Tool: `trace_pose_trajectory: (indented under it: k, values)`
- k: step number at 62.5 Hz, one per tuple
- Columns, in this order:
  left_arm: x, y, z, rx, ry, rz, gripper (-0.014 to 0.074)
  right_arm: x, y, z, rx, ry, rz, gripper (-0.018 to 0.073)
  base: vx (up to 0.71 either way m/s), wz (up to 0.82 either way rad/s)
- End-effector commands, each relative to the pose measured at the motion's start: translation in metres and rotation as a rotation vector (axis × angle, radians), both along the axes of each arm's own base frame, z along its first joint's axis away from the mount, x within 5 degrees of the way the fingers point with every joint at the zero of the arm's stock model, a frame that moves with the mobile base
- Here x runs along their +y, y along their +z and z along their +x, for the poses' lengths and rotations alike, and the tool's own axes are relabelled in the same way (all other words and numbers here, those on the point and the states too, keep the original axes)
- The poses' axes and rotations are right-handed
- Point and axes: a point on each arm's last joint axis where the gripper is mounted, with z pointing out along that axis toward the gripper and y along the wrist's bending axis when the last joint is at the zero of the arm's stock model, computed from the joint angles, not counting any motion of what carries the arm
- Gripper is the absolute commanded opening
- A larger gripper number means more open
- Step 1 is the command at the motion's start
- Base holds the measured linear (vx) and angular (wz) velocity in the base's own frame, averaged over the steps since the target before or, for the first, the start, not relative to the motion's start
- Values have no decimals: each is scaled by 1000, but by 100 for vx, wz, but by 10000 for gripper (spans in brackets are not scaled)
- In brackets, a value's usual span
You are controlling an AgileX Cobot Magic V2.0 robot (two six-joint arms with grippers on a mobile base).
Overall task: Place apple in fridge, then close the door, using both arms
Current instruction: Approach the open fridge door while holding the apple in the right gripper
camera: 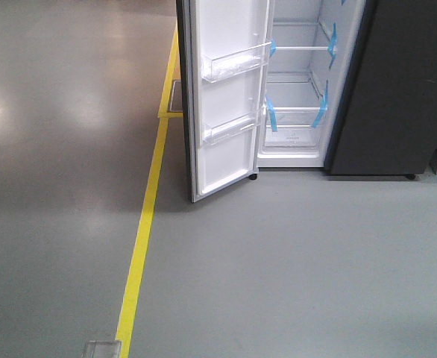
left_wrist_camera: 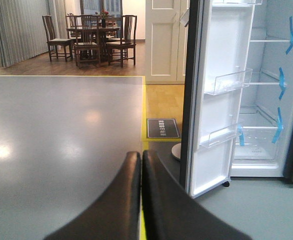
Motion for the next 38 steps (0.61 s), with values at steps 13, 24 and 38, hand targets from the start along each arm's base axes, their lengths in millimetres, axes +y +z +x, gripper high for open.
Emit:
trace_pose_trajectory:
  k: [13,24,38]
  values:
    - [-1,-3,0,-54,-11,-9,-6,4,10,-8,-56,20,23,-6,20,-1]
    - [-1,-3,0,-54,-11,-9,-6,4,10,-8,-56,20,23,-6,19,-1]
    - [-1,-3,0,-54,-11,-9,-6,4,10,-8,-56,20,23,-6,18,-1]
